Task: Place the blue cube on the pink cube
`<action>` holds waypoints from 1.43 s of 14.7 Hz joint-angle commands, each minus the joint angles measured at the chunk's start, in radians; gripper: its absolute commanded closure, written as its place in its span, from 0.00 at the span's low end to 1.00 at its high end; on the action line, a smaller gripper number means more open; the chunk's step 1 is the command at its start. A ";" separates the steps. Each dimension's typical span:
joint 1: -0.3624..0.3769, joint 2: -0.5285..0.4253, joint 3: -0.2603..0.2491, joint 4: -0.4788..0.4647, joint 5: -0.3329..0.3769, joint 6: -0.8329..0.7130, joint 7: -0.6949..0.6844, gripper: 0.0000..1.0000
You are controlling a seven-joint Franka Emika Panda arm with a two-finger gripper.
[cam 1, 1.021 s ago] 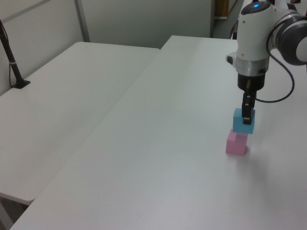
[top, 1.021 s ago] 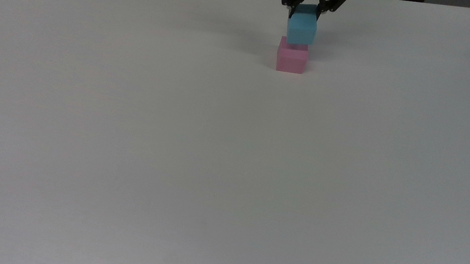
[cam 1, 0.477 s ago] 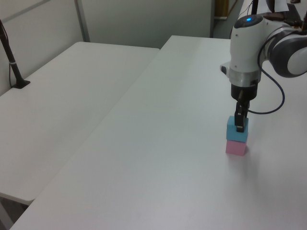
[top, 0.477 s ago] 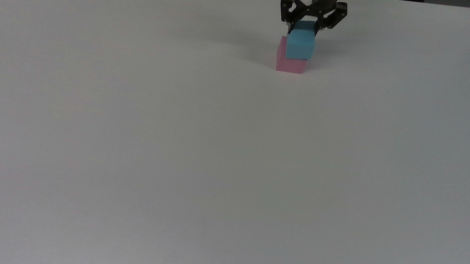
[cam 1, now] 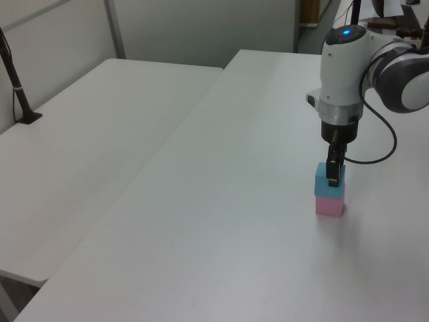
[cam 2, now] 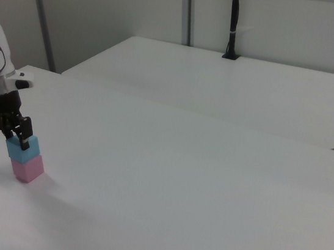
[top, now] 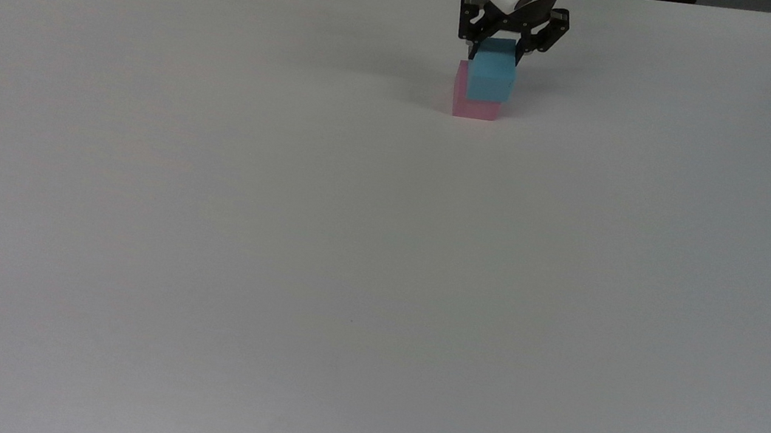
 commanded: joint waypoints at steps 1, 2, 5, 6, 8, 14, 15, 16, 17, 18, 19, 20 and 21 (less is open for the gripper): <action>0.006 0.007 0.001 0.000 -0.042 -0.004 0.066 0.00; 0.006 0.002 0.004 0.001 -0.048 -0.014 0.074 0.00; -0.015 -0.027 0.001 0.067 -0.048 -0.123 0.063 0.00; -0.035 -0.042 0.000 0.084 -0.048 -0.148 0.057 0.00; -0.077 -0.056 -0.003 0.134 -0.039 -0.204 0.010 0.00; -0.270 -0.057 -0.010 0.369 0.002 -0.407 -0.171 0.00; -0.310 -0.056 -0.014 0.415 0.004 -0.439 -0.216 0.00; -0.346 -0.054 -0.014 0.450 0.004 -0.452 -0.252 0.00; -0.380 -0.054 -0.016 0.472 0.002 -0.453 -0.283 0.00; -0.406 -0.054 -0.017 0.483 0.004 -0.453 -0.320 0.00; -0.426 -0.053 -0.023 0.495 0.004 -0.452 -0.363 0.00; -0.434 -0.050 -0.034 0.503 0.004 -0.447 -0.404 0.00; -0.436 -0.047 -0.048 0.509 0.004 -0.440 -0.440 0.00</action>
